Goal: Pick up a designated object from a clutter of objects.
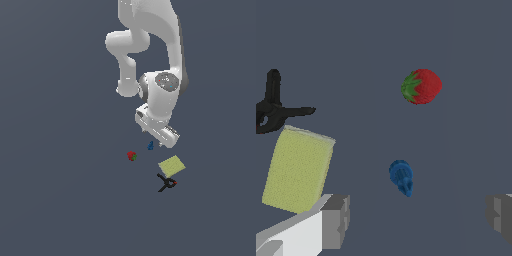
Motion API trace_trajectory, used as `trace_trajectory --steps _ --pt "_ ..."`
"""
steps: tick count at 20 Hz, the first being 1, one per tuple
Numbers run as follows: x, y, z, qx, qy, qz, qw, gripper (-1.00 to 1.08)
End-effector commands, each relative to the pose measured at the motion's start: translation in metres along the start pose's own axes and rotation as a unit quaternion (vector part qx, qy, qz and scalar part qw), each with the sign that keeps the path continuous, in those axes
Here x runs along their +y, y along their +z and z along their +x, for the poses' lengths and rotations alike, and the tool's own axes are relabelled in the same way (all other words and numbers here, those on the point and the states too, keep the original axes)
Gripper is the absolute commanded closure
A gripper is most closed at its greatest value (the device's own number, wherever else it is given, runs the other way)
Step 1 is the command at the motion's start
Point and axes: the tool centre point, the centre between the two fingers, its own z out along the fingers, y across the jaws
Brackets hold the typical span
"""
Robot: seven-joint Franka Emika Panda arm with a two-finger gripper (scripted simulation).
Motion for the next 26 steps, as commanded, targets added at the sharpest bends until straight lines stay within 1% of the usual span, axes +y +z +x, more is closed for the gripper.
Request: trace_trajectory --steps 1,6,11,19,26 --pt "0.001 0.008 -0.004 0.0 0.022 0.001 0.9998 -0.92" --pt "0.002 0.018 -0.01 0.0 0.052 0.002 0.9987 -0.92" --pt "0.003 0.024 -0.014 0.0 0.067 0.002 0.9977 -0.92" --pt "0.003 0.029 -0.014 0.0 0.068 0.002 0.9977 -0.92" --pt "0.004 0.058 -0.015 0.0 0.069 0.002 0.9976 -0.92"
